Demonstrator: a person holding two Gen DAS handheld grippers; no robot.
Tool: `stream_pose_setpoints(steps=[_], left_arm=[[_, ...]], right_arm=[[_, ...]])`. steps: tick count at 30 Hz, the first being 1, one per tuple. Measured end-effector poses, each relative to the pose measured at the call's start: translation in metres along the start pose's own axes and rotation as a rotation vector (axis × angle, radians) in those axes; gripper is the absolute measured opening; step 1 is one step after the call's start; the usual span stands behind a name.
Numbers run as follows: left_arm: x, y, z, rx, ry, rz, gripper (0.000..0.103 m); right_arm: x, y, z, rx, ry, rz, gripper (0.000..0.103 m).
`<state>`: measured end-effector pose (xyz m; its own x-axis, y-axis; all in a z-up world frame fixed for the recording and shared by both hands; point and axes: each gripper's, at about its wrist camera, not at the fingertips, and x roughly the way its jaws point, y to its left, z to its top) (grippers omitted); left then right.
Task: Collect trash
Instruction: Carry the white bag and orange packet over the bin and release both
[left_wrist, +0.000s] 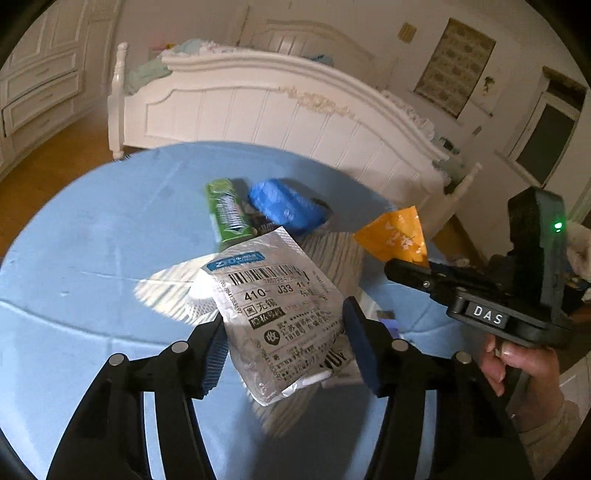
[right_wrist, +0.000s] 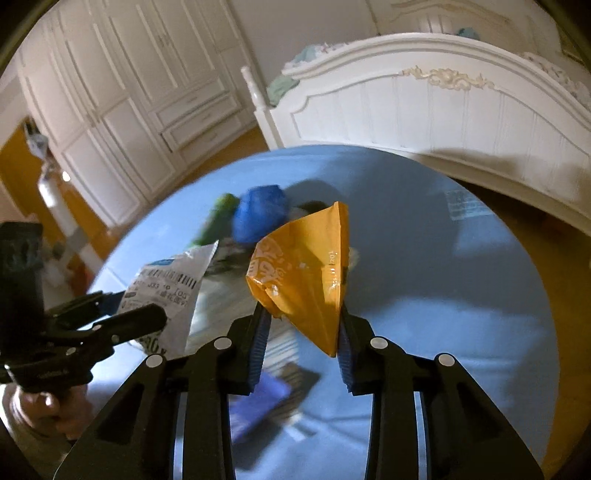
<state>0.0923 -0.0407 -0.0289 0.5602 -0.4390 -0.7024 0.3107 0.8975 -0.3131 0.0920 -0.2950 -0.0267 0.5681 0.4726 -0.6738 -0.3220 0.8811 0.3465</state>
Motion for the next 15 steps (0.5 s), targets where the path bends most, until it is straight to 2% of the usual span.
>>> stream_pose_setpoints(steps=[4,6,11,15], left_arm=[[-0.034,0.006,-0.006,-0.002,-0.059,-0.030,0.058],[-0.053,0.012,-0.009,0.000,-0.095,-0.017,0.058],[-0.085,0.038,-0.021,-0.013,-0.155,0.076,0.058],[-0.103,0.072,-0.035,-0.080,-0.175,0.129,0.058]], right_arm=[[-0.015,0.025,-0.001,0.018,-0.033,0.059,0.033],[-0.018,0.042,0.000,0.011,-0.046,0.081,0.033],[-0.014,0.088,0.001,-0.051,-0.029,0.126,0.033],[0.000,0.128,-0.001,-0.106,0.008,0.162,0.033]])
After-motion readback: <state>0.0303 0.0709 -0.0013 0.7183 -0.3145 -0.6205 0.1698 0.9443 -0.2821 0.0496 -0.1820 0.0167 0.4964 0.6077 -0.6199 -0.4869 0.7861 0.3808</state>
